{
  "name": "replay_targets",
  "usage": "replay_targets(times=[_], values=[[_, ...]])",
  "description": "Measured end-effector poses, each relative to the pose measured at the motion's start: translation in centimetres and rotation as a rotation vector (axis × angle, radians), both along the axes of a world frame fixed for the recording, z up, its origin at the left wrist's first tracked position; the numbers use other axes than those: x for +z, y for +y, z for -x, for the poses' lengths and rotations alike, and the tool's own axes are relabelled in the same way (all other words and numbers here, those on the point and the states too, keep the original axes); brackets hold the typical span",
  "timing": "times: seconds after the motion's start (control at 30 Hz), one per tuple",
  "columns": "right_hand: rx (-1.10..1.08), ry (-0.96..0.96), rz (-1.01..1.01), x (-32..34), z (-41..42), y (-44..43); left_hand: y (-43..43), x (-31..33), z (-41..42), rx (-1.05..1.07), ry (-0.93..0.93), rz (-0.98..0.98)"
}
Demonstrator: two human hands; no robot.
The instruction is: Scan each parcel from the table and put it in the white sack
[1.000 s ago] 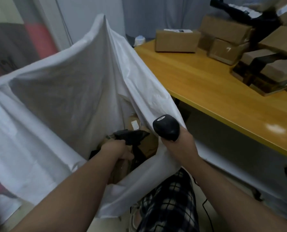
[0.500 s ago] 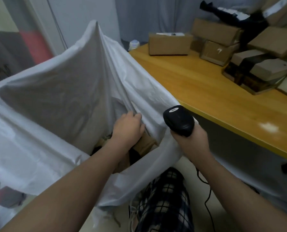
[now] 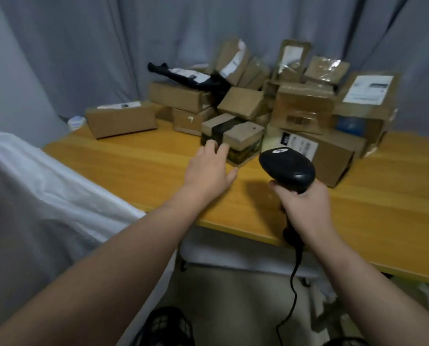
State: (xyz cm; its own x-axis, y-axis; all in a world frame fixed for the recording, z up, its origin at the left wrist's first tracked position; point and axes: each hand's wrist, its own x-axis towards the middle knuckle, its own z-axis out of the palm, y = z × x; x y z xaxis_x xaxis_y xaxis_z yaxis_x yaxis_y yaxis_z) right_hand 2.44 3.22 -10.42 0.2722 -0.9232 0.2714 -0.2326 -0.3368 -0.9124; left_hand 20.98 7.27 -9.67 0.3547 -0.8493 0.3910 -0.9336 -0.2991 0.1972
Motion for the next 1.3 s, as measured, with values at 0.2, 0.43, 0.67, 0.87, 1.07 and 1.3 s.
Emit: replay_targets(times=[0.2, 0.43, 0.67, 0.87, 1.07, 1.3], values=[[-0.099, -0.042, -0.104, -0.3, 1.7, -3.8, -8.9, -0.2, -0.8, 0.059, -0.100, -0.138], [-0.063, -0.026, -0.183, -1.1, 1.4, -4.6, -11.1, 0.2, -2.6, 0.031, -0.029, -0.128], [-0.034, -0.020, -0.167, -0.6, 1.4, -4.4, -4.5, 1.4, -3.8, -0.214, 0.058, -0.042], [-0.046, -0.017, -0.116, -0.7, 1.1, -3.6, -0.3, 1.8, 0.1, -0.209, 0.124, -0.078], [-0.050, -0.071, -0.112, -1.2, 2.7, -0.6, 0.4, 3.4, 2.0, 0.072, 0.259, -0.394], [0.044, -0.226, -0.211, -2.2, 5.7, 3.6, 3.1, 3.7, 2.5, -0.097, 1.154, -0.247]])
